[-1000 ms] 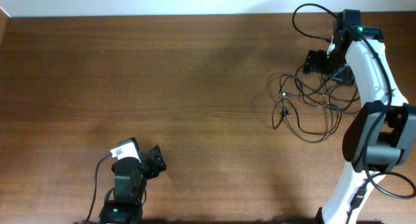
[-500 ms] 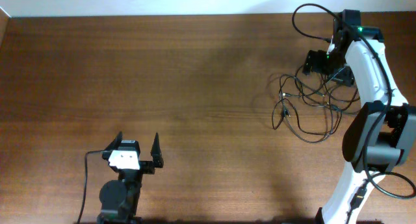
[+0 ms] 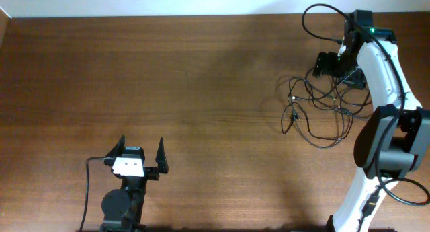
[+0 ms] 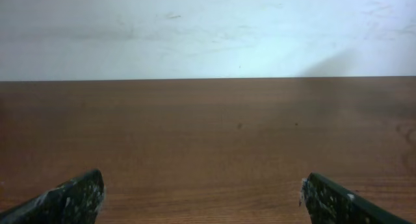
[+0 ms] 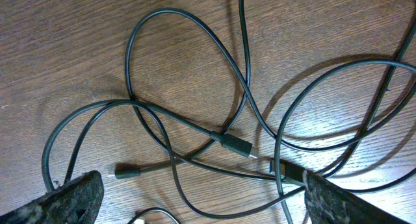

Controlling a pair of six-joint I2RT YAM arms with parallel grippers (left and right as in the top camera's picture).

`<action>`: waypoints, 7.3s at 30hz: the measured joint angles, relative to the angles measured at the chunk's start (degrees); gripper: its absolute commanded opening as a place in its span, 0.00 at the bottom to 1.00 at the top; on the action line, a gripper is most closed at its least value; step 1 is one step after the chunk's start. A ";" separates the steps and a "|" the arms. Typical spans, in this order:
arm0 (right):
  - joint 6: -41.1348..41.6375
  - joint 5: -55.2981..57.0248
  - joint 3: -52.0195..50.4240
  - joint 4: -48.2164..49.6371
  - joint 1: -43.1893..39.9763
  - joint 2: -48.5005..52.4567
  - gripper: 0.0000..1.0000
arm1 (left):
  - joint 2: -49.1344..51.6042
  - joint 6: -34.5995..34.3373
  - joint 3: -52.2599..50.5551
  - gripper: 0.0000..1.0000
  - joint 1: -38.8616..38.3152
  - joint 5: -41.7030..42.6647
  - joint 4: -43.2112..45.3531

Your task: Untangle cables

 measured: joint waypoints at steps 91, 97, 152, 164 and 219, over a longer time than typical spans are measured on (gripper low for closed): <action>0.02 0.02 -0.35 -1.09 0.00 -71.89 0.98 | 0.00 0.02 0.00 0.99 0.00 0.00 0.00; 0.02 0.02 -0.35 -1.11 0.00 -71.65 0.98 | 0.00 0.02 0.00 0.99 0.00 0.00 0.00; 0.02 0.00 -73.09 1.77 0.00 -121.15 0.98 | -0.11 0.02 0.00 0.99 0.00 0.02 0.00; 0.00 0.02 -84.35 36.74 0.00 -121.31 0.99 | -0.17 0.02 0.00 0.99 0.00 0.02 0.02; -19.69 -6.54 -105.70 59.45 0.00 -121.37 0.98 | -0.15 0.02 0.00 0.99 0.00 0.02 0.00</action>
